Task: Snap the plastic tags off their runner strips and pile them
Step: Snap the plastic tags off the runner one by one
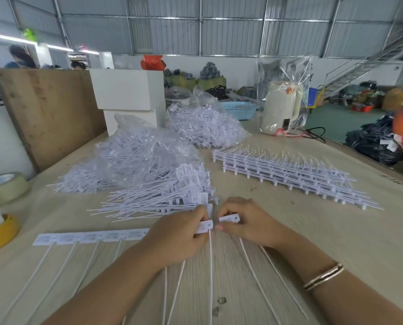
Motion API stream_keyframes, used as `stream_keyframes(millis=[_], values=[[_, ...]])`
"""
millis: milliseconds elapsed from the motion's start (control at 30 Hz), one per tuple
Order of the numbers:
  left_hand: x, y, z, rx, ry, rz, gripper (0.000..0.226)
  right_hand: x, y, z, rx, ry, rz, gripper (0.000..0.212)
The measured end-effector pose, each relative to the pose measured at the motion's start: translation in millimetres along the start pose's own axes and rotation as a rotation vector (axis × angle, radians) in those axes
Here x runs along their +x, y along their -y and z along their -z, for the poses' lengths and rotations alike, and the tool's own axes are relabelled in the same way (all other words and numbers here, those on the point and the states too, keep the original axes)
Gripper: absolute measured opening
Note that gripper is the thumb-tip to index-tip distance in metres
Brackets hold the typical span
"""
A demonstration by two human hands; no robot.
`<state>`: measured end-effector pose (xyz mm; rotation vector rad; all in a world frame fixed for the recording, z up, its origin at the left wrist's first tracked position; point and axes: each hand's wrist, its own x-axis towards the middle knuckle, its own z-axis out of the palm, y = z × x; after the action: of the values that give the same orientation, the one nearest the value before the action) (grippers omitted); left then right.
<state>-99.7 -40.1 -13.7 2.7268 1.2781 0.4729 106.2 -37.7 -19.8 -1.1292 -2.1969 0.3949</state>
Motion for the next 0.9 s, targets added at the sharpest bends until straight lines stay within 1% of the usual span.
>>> stream_keyframes(millis=[100,167,233,300,333,433,533,600,633,700,800,900], values=[[0,-1,2,0.001,-0.102,0.019,0.018,1,1,-1,-0.089,-0.007,-0.039,0.025],[0,-3,2,-0.004,-0.136,0.021,0.026,2,8,-1,-0.046,-0.072,-0.014,0.025],[1,-5,2,-0.011,-0.144,0.012,0.032,4,16,-4,0.028,-0.092,-0.011,0.038],[2,-9,1,0.003,-0.148,-0.001,0.032,5,22,-8,0.082,-0.076,-0.008,0.051],[2,-9,1,0.008,-0.146,-0.002,0.032,6,25,-11,0.086,-0.065,0.006,0.050],[1,-7,4,-0.037,-0.092,-0.035,0.031,6,25,-12,0.112,-0.041,0.033,0.028],[-2,2,14,-0.096,0.075,-0.060,0.038,5,16,-6,0.307,-0.032,-0.101,0.024],[-5,8,20,-0.111,0.142,-0.028,0.029,4,12,-3,0.364,-0.037,-0.173,0.020],[-6,10,21,-0.103,0.148,-0.017,0.022,3,11,-2,0.368,-0.036,-0.184,0.020],[-6,8,22,-0.036,0.124,0.004,0.017,3,12,-3,0.363,-0.026,-0.185,0.020],[-3,2,15,0.156,0.028,0.043,0.023,2,16,-4,0.343,0.007,-0.135,0.021],[2,-4,8,0.233,-0.038,0.094,0.025,1,21,-7,0.300,0.050,-0.100,0.023]])
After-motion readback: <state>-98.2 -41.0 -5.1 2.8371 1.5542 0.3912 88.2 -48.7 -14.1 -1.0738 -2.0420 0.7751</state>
